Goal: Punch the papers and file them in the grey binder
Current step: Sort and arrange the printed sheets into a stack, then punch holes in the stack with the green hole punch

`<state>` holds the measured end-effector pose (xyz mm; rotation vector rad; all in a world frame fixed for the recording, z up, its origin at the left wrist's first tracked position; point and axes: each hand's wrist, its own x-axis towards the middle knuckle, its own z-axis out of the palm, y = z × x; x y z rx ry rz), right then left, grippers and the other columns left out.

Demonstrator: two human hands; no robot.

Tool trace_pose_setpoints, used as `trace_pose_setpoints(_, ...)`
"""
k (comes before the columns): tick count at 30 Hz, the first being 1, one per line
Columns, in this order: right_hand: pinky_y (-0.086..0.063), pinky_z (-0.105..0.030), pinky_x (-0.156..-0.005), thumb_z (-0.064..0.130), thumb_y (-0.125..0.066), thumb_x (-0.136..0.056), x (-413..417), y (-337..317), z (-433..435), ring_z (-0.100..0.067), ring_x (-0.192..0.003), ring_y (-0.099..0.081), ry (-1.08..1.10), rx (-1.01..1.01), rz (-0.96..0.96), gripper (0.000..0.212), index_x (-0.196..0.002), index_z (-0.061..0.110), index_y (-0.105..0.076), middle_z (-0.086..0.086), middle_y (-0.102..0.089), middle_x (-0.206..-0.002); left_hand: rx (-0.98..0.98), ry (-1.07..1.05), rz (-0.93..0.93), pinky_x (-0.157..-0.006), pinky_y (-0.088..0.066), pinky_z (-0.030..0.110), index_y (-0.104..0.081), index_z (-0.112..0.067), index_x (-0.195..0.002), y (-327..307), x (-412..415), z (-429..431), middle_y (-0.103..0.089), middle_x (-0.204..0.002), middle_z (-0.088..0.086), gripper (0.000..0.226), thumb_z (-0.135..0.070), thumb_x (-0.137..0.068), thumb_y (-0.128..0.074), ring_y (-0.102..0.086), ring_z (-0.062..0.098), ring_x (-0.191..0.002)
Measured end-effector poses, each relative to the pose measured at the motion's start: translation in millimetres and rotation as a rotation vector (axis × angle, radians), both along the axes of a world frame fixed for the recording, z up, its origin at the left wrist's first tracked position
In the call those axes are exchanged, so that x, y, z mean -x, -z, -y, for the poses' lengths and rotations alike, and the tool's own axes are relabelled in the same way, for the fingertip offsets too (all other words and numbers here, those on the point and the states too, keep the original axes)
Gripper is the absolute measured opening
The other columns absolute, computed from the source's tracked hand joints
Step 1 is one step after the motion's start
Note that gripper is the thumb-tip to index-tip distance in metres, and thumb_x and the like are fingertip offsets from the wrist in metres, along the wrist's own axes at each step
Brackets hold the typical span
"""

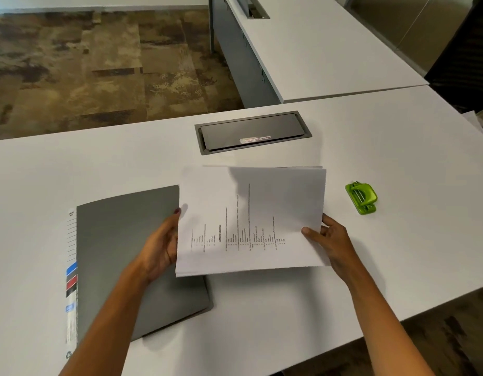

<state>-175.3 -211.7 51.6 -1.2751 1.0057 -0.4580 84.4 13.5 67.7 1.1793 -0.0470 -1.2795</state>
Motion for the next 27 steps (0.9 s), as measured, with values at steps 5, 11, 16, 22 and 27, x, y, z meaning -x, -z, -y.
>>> trace_pose_setpoints(5,-0.056,-0.029,-0.078,0.013,-0.071,-0.080,-7.3,3.8,8.2,-0.019,-0.089,-0.071,-0.079,0.027,-0.087,0.043,-0.119,0.025,-0.058,0.001,-0.072,-0.103,-0.119,0.110,0.238,-0.066,-0.058,0.029,-0.068,-0.007,-0.105,7.1,0.1,7.4,-0.071,-0.108,0.015,0.042,-0.028,-0.070,-0.080,-0.072,0.022,-0.085)
trace_pose_setpoints(11,-0.053,-0.031,-0.086,0.015,-0.071,-0.082,-9.8,11.2,21.9,-0.018,-0.096,-0.069,-0.074,0.020,-0.082,0.035,-0.114,0.023,-0.060,0.000,-0.072,-0.103,-0.195,0.019,0.338,-0.057,-0.056,0.023,-0.067,-0.003,-0.101,14.6,10.5,16.0,-0.075,-0.089,0.006,0.016,-0.007,-0.085,-0.065,-0.073,0.016,-0.071)
trace_pose_setpoints(16,-0.049,-0.023,-0.072,0.018,-0.068,-0.085,-6.7,18.5,40.8,-0.012,-0.085,-0.066,0.170,0.118,-0.106,0.022,-0.107,0.021,-0.066,-0.001,-0.070,-0.097,-0.171,-0.089,0.342,-0.059,-0.057,0.023,-0.066,-0.010,-0.096,21.4,14.1,24.0,-0.076,-0.082,-0.002,0.010,-0.009,-0.086,-0.065,-0.072,0.014,-0.071)
trace_pose_setpoints(22,-0.047,-0.021,-0.082,-0.004,-0.052,-0.085,-4.2,28.6,91.0,-0.023,-0.088,-0.062,0.647,0.492,-0.410,0.023,-0.102,0.004,-0.065,-0.016,-0.068,-0.102,-0.140,-0.160,0.324,-0.074,-0.058,0.034,-0.068,-0.013,-0.097,28.6,13.3,38.9,-0.076,-0.092,0.000,0.013,-0.010,-0.084,-0.066,-0.072,0.019,-0.084)
trace_pose_setpoints(27,-0.036,-0.028,-0.093,-0.009,-0.053,-0.081,-1.6,34.5,133.2,-0.031,-0.122,-0.043,0.711,0.554,-0.661,0.043,-0.123,0.004,-0.055,-0.016,-0.054,-0.127,-0.118,-0.191,0.289,-0.083,-0.056,0.037,-0.065,-0.006,-0.111,31.9,17.7,54.6,-0.072,-0.105,0.006,0.025,-0.009,-0.086,-0.065,-0.070,0.023,-0.093)
